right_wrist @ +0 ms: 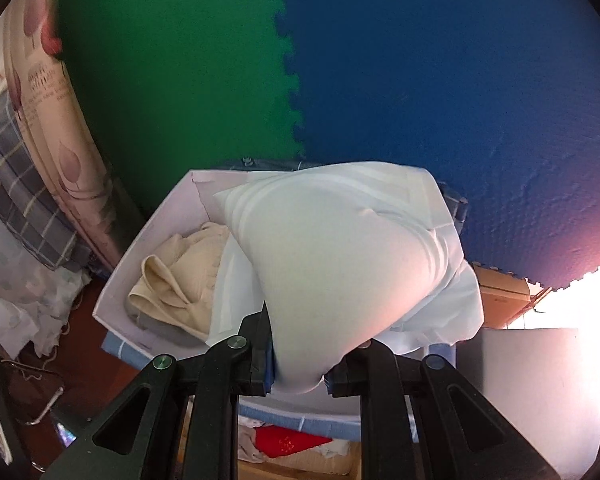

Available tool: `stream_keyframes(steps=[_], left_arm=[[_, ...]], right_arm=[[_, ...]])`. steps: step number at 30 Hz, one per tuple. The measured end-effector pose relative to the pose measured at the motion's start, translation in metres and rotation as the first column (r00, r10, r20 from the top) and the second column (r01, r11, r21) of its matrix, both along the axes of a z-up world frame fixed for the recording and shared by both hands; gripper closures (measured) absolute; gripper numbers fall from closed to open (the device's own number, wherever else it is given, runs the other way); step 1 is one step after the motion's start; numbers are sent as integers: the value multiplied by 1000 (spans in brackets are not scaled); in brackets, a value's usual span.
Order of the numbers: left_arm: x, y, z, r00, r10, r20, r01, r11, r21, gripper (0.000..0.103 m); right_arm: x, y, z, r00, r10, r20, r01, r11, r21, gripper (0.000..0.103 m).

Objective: Take underwear out of drawer
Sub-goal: 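Carry the white bra with the right tool into the box and open, then move the open right tool back down into the drawer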

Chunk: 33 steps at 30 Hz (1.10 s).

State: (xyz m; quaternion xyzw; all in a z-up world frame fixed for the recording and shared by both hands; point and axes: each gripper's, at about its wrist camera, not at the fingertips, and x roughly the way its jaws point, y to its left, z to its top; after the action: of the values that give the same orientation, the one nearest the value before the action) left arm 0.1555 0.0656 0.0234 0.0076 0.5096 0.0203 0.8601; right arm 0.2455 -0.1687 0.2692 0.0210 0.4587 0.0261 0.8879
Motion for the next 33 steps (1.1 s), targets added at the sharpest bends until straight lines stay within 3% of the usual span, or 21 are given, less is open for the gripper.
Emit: stream_keyframes(steps=[10,16,28,33], left_arm=[[0,8,0,1000,23,1,-23,999,-41,45],[0,9,-1,1000,30,-2,-30,998,-52,45],[1,11,-3,999,34,-12,-35,998,-53,45],[2,11,-3,999,34,-16,-34,998,-56,45]], right_arm=[[32,17,-50,992,18,-128,-24,999,-46,86],[32,18,-64,985,22,-169,-28,999,-34,83],[26,15,-54,989,3,-145,-8,999,-35,49],[15,9,-37,993,7,-121,-8,1000,-13,47]])
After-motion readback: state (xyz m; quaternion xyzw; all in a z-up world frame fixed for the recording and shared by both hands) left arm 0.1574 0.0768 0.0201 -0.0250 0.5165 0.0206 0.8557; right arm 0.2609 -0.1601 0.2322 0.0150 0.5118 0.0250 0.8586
